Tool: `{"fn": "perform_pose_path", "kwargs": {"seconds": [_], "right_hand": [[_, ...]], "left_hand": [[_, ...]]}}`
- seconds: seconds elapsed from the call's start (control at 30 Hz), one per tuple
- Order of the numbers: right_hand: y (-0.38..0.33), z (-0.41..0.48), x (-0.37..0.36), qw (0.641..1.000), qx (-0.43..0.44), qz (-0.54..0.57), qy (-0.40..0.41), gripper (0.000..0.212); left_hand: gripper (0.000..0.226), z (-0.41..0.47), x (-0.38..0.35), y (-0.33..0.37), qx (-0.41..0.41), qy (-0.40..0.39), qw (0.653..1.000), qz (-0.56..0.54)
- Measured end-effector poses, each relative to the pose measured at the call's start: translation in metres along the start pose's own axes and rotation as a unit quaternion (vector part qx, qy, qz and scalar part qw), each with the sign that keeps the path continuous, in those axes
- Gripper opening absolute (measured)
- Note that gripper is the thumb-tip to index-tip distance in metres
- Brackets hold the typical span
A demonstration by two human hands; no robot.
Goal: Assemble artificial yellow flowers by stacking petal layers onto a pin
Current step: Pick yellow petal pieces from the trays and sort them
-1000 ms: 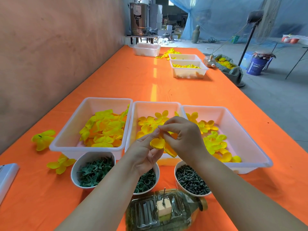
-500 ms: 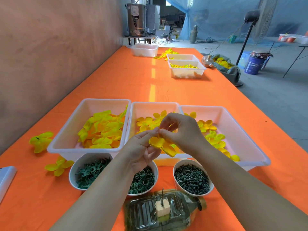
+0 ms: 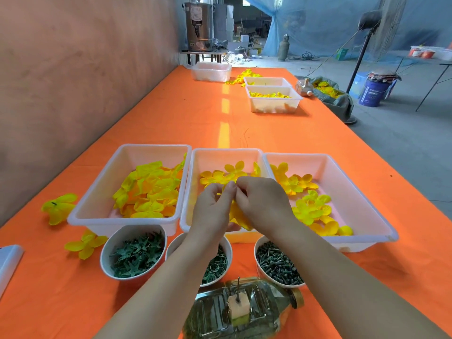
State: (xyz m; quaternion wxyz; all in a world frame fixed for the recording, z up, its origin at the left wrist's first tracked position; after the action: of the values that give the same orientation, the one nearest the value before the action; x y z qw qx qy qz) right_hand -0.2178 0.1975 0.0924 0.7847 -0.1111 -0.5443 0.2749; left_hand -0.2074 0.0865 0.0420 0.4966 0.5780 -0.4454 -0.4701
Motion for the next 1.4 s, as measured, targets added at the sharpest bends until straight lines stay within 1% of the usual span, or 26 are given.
{"fn": "perform_pose_path", "kwargs": {"seconds": [0.03, 0.07, 0.1, 0.17, 0.23, 0.3, 0.4, 0.47, 0.5, 0.6, 0.7, 0.73, 0.77, 0.83, 0.87, 0.9, 0.97, 1.03, 1.07, 1.1, 1.17, 1.23, 1.27, 1.3, 1.33, 1.4], "right_hand": [[0.001, 0.001, -0.002, 0.995, -0.003, 0.097, -0.022, 0.042], [0.003, 0.001, -0.003, 0.976, -0.020, 0.215, -0.038, 0.042], [0.006, 0.000, -0.004, 0.944, -0.045, 0.323, -0.049, 0.040], [0.009, -0.004, -0.010, 0.878, -0.089, 0.464, -0.074, 0.036], [0.009, -0.007, -0.015, 0.821, -0.120, 0.549, -0.099, 0.041], [0.006, -0.008, -0.016, 0.780, -0.130, 0.599, -0.122, 0.041], [0.003, -0.008, -0.014, 0.756, -0.127, 0.624, -0.152, 0.033], [0.004, -0.006, -0.013, 0.761, -0.123, 0.616, -0.162, 0.030], [0.006, -0.005, -0.013, 0.769, -0.121, 0.607, -0.162, 0.029], [0.006, -0.005, -0.014, 0.795, -0.108, 0.575, -0.160, 0.027], [0.020, -0.006, -0.012, 0.858, -0.105, 0.488, -0.122, 0.020], [0.024, -0.006, -0.012, 0.862, -0.114, 0.480, -0.118, 0.014], [0.026, -0.008, -0.013, 0.850, -0.126, 0.494, -0.128, 0.010], [0.026, -0.012, -0.018, 0.811, -0.156, 0.541, -0.159, 0.015], [0.026, -0.014, -0.020, 0.801, -0.172, 0.550, -0.165, 0.018], [0.027, -0.016, -0.021, 0.803, -0.183, 0.544, -0.163, 0.019], [0.030, -0.016, -0.019, 0.831, -0.186, 0.507, -0.136, 0.014], [0.030, -0.013, -0.010, 0.880, -0.161, 0.439, -0.080, 0.007], [0.028, -0.011, -0.005, 0.910, -0.138, 0.389, -0.046, 0.010], [0.026, -0.010, 0.000, 0.935, -0.115, 0.335, -0.017, 0.015], [0.020, -0.009, 0.005, 0.964, -0.077, 0.254, 0.031, 0.019], [0.016, -0.009, 0.010, 0.972, -0.050, 0.218, 0.076, 0.017], [0.017, -0.009, 0.012, 0.972, -0.044, 0.213, 0.091, 0.015], [0.017, -0.008, 0.012, 0.971, -0.041, 0.216, 0.093, 0.013], [0.017, -0.007, 0.012, 0.972, -0.035, 0.218, 0.084, 0.011], [0.013, -0.006, 0.009, 0.972, -0.026, 0.227, 0.061, 0.012]], "left_hand": [[0.036, -0.001, 0.000, 0.002, -0.004, -0.011, 1.000, -0.006], [0.042, -0.002, -0.002, 0.004, -0.010, -0.030, 0.999, -0.022], [0.044, -0.003, -0.004, 0.007, -0.017, -0.055, 0.997, -0.043], [0.036, -0.005, -0.007, 0.016, -0.024, -0.108, 0.990, -0.086], [0.028, -0.006, -0.011, 0.019, -0.003, -0.153, 0.982, -0.114], [0.023, -0.006, -0.012, 0.017, 0.021, -0.187, 0.974, -0.129], [0.016, -0.009, -0.013, 0.016, 0.045, -0.233, 0.956, -0.170], [0.012, -0.011, -0.016, 0.015, 0.056, -0.252, 0.946, -0.197], [0.011, -0.011, -0.016, 0.014, 0.059, -0.247, 0.945, -0.206], [0.013, -0.007, -0.013, 0.011, 0.044, -0.190, 0.954, -0.226], [0.032, -0.002, -0.005, 0.010, -0.003, -0.115, 0.983, -0.143], [0.035, -0.002, -0.002, 0.010, -0.020, -0.095, 0.989, -0.114], [0.037, -0.001, 0.000, 0.011, -0.034, -0.079, 0.992, -0.096], [0.040, -0.002, 0.003, 0.011, -0.055, -0.048, 0.995, -0.071], [0.041, -0.002, 0.005, 0.011, -0.070, -0.026, 0.996, -0.052], [0.040, -0.003, 0.007, 0.012, -0.087, -0.004, 0.996, -0.031], [0.038, -0.005, 0.009, 0.011, -0.110, 0.032, 0.993, -0.006], [0.041, -0.008, 0.010, 0.010, -0.117, 0.054, 0.992, 0.011], [0.041, -0.009, 0.011, 0.010, -0.120, 0.063, 0.991, 0.022], [0.041, -0.010, 0.011, 0.010, -0.124, 0.069, 0.989, 0.035], [0.040, -0.008, 0.012, 0.009, -0.122, 0.069, 0.988, 0.061], [0.029, -0.004, 0.012, 0.005, -0.085, 0.047, 0.993, 0.060], [0.018, -0.003, 0.010, 0.002, -0.055, 0.022, 0.998, 0.031], [0.008, -0.004, 0.006, 0.000, -0.023, -0.006, 1.000, -0.006], [0.003, -0.005, 0.003, -0.002, -0.002, -0.022, 0.999, -0.028], [0.005, -0.005, 0.004, -0.003, 0.010, -0.015, 0.999, -0.040]]}}
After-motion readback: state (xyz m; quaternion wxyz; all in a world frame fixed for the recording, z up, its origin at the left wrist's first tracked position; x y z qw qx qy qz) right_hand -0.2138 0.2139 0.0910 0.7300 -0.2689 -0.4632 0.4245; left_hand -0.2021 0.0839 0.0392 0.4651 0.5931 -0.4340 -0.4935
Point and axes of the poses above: each hand's wrist, its own z-axis towards the middle knuckle, its own x-axis out of the back of the hand, y = z × x, the point moved 7 cm from there along z, towards the middle knuckle, and after that the axes turned 4 degrees about y, right-handed, at the moved point
